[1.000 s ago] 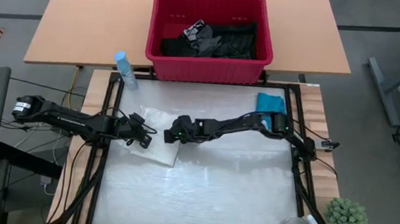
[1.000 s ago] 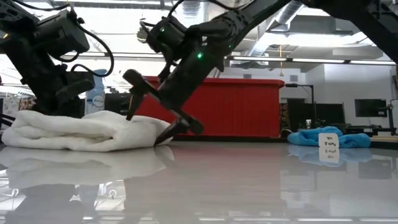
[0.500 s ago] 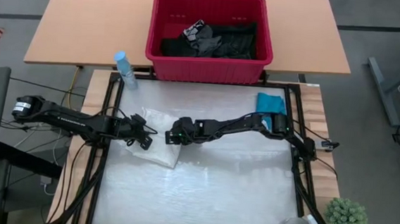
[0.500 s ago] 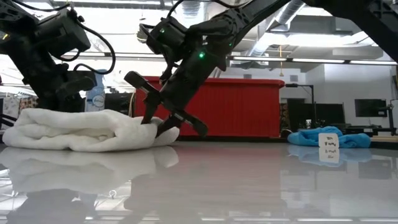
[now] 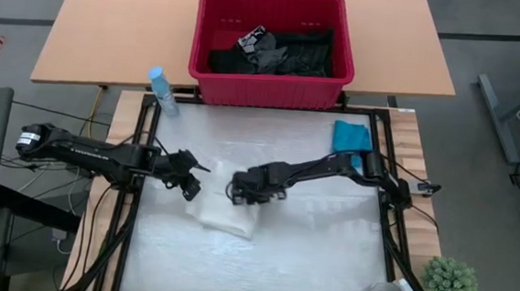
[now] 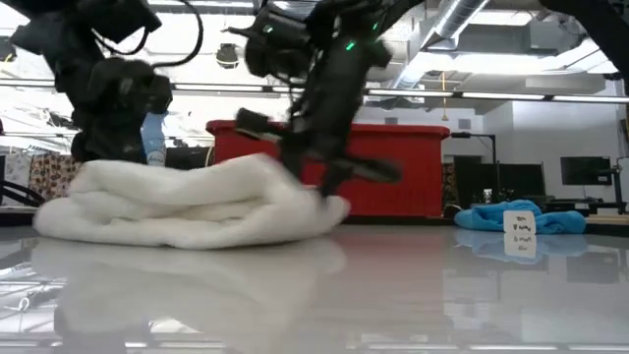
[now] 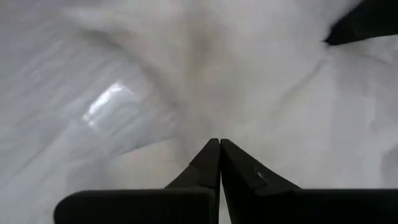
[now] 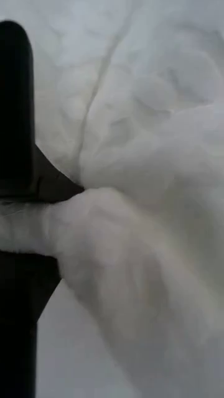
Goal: Fold laundry
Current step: Fold the white shirt, then stack the blue shorts on the white shirt
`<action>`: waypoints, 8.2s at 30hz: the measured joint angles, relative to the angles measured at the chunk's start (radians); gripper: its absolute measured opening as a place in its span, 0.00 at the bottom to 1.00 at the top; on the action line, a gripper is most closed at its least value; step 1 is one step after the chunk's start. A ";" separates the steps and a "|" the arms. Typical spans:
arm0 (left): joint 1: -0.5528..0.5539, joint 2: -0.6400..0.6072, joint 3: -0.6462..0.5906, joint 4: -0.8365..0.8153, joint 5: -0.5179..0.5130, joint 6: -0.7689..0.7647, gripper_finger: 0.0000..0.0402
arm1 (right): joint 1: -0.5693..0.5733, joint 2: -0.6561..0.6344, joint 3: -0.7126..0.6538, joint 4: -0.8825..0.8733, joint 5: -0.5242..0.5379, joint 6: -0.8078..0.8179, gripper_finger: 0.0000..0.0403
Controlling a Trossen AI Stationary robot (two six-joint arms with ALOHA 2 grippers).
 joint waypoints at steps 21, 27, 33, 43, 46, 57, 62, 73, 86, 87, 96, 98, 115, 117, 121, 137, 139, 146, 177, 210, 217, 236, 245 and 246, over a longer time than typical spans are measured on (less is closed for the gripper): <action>0.000 -0.001 0.039 0.053 0.005 0.067 0.00 | 0.366 -0.087 -0.024 -0.607 -0.319 0.264 0.23; 0.000 -0.001 0.040 0.147 0.054 0.094 0.00 | 0.394 -0.087 -0.040 -0.581 -0.307 0.300 0.23; 0.000 -0.001 0.040 0.194 0.055 0.114 0.00 | 0.335 -0.089 -0.038 -0.495 -0.241 0.268 0.32; 0.001 -0.001 0.040 0.343 0.083 0.176 0.05 | 0.137 -0.110 -0.036 -0.488 -0.059 -0.027 0.64; 0.001 0.006 0.040 0.446 0.102 0.211 0.06 | 0.086 -0.152 -0.037 -0.495 0.022 -0.098 0.66; 0.043 0.141 0.041 0.734 0.173 0.245 0.00 | 0.124 -0.464 -0.036 -0.539 0.365 0.058 0.66; 0.058 0.285 0.041 0.886 0.240 0.266 0.00 | 0.256 -0.451 -0.036 -0.383 0.582 0.252 0.57; 0.054 0.542 0.041 1.056 0.349 0.237 0.00 | 0.413 -0.186 -0.036 -0.161 0.654 0.485 0.06; 0.030 0.567 0.040 0.872 0.256 0.434 0.00 | 0.461 0.001 -0.031 -0.025 0.606 0.509 0.04; 0.030 0.567 0.040 0.856 0.235 0.441 0.00 | 0.460 0.001 -0.031 -0.025 0.607 0.484 0.04; 0.025 0.637 0.041 0.844 0.186 0.478 0.00 | 0.457 0.002 -0.032 -0.031 0.551 0.404 0.08; 0.023 0.692 0.040 0.859 0.194 0.468 0.00 | 0.457 0.003 -0.033 -0.031 0.551 0.379 0.07; 0.160 0.496 0.043 0.676 0.313 0.250 0.00 | 0.466 -0.137 -0.038 -0.141 0.648 0.312 0.12; 0.180 0.418 0.043 0.615 0.307 0.230 0.00 | 0.470 -0.138 -0.039 -0.146 0.685 0.302 0.11; 0.169 0.293 0.036 0.786 0.267 0.249 0.00 | 0.485 -0.139 -0.038 -0.236 0.819 0.445 0.06; -0.050 0.659 0.081 1.353 0.156 0.432 0.00 | 0.449 -0.135 -0.037 -0.495 0.885 0.553 0.04; -0.062 0.713 0.102 1.351 0.156 0.449 0.00 | 0.444 -0.136 -0.048 -0.502 0.873 0.553 0.04; -0.080 0.870 0.164 1.324 0.157 0.486 0.00 | 0.452 -0.136 -0.202 -0.374 0.834 0.631 0.04; 0.158 0.910 0.211 1.126 0.388 0.398 0.08 | 0.247 -0.659 -0.273 -0.555 0.727 0.176 0.43; 0.195 0.732 0.283 1.124 0.796 0.321 0.52 | -0.577 -0.408 -0.482 -0.286 0.435 -0.717 0.69; 0.197 0.732 0.283 1.078 0.780 0.337 0.52 | -0.588 -0.315 -0.480 -0.328 0.511 -0.723 0.69; 0.271 0.732 0.283 1.048 0.767 0.268 0.52 | -0.651 -0.186 -0.475 -0.415 0.391 -0.613 0.20; 0.294 0.732 0.283 1.049 0.856 0.195 0.52 | -0.629 -0.252 -0.407 -0.448 0.244 -0.681 0.08; 0.295 0.732 0.283 1.048 0.865 0.181 0.52 | -0.609 -0.273 -0.395 -0.444 0.217 -0.682 0.08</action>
